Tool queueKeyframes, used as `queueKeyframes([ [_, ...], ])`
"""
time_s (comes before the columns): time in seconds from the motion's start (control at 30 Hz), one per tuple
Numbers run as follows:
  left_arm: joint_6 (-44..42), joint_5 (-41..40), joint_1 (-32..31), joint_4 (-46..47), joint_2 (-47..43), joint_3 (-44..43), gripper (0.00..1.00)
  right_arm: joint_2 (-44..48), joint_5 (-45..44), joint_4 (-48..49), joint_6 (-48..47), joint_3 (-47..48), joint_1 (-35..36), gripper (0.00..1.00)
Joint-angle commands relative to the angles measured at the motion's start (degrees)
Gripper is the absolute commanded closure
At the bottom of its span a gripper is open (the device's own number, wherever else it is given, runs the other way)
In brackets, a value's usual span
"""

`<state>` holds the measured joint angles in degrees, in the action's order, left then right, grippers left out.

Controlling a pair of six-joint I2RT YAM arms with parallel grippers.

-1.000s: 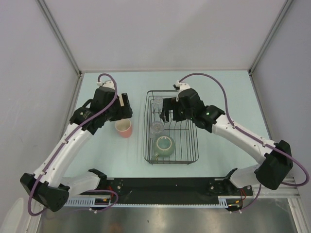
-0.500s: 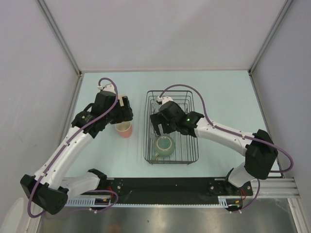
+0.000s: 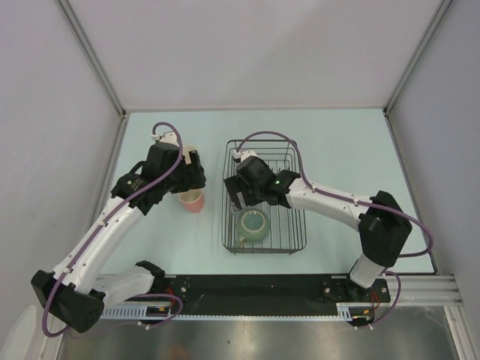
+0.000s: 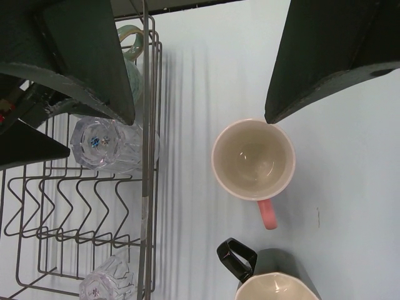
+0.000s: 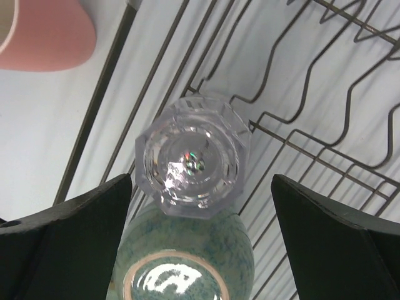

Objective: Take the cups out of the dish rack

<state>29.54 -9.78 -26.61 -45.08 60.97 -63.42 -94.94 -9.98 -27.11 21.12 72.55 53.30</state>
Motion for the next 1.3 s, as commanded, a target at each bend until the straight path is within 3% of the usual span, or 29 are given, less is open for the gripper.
queueKeyframes([
  [0.0,0.7,0.6,-0.5,1.7,-0.9,-0.1,0.10,-2.4,0.6,2.2,-1.0,4.1,0.6,0.00],
  [0.33,0.6,0.4,-0.8,1.7,-0.7,0.5,0.10,-6.9,2.0,2.3,-1.9,5.4,0.7,0.00],
  [0.4,0.7,0.4,-0.8,1.8,-0.6,0.7,0.10,-7.2,1.9,2.3,-2.0,5.1,0.8,0.09],
  [0.43,0.6,0.3,-0.8,1.8,-0.6,0.8,0.10,-7.2,2.0,2.4,-1.9,5.0,0.7,0.14],
  [0.47,0.7,0.3,-0.8,1.8,-0.6,0.8,0.10,-7.3,1.7,2.5,-1.8,4.6,0.7,0.28],
  [0.53,0.8,0.4,-0.8,1.9,-0.6,0.8,0.10,-6.8,1.6,2.5,-1.8,4.2,0.7,0.42],
  [0.63,0.8,0.6,-0.9,2.3,-0.7,0.9,0.10,-6.1,1.0,2.7,-1.7,3.6,0.7,0.80],
  [0.73,1.0,0.7,-1.0,2.5,-0.5,1.1,0.10,-5.4,0.2,2.2,-1.4,3.6,0.7,1.00],
  [1.0,1.1,1.1,-1.3,3.5,-0.3,1.5,0.10,-2.2,-2.9,0.7,-2.0,4.8,0.7,1.00],
  [1.27,1.4,1.8,-1.5,5.0,0.3,1.6,0.09,2.2,-6.6,-5.4,-4.5,11.8,-0.4,1.00],
])
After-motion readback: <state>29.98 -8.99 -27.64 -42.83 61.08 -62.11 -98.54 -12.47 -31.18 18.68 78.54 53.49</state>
